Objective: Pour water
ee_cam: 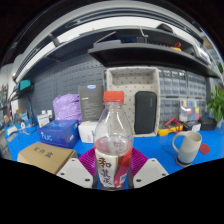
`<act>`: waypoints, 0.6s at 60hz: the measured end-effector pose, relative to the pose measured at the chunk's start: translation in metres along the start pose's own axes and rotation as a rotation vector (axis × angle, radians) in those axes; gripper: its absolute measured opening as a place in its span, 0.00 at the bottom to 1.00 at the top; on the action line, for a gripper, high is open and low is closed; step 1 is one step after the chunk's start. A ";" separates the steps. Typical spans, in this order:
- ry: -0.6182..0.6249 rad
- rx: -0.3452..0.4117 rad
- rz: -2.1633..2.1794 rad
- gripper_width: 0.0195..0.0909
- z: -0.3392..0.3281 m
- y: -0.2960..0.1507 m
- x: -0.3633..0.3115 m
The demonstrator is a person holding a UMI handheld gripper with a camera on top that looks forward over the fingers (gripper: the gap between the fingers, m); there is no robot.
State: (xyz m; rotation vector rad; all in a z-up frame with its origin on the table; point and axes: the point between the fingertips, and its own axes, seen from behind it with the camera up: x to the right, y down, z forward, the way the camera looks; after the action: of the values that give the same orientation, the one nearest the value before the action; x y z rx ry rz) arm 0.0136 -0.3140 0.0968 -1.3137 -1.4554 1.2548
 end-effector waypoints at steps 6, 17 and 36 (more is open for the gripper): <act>-0.004 -0.060 0.157 0.29 0.004 0.000 0.014; 0.038 -0.110 0.482 0.29 0.007 -0.018 0.053; -0.010 -0.122 1.247 0.30 0.014 -0.049 0.104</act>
State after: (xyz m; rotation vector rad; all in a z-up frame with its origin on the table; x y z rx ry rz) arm -0.0253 -0.2125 0.1363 -2.4368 -0.6060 1.8907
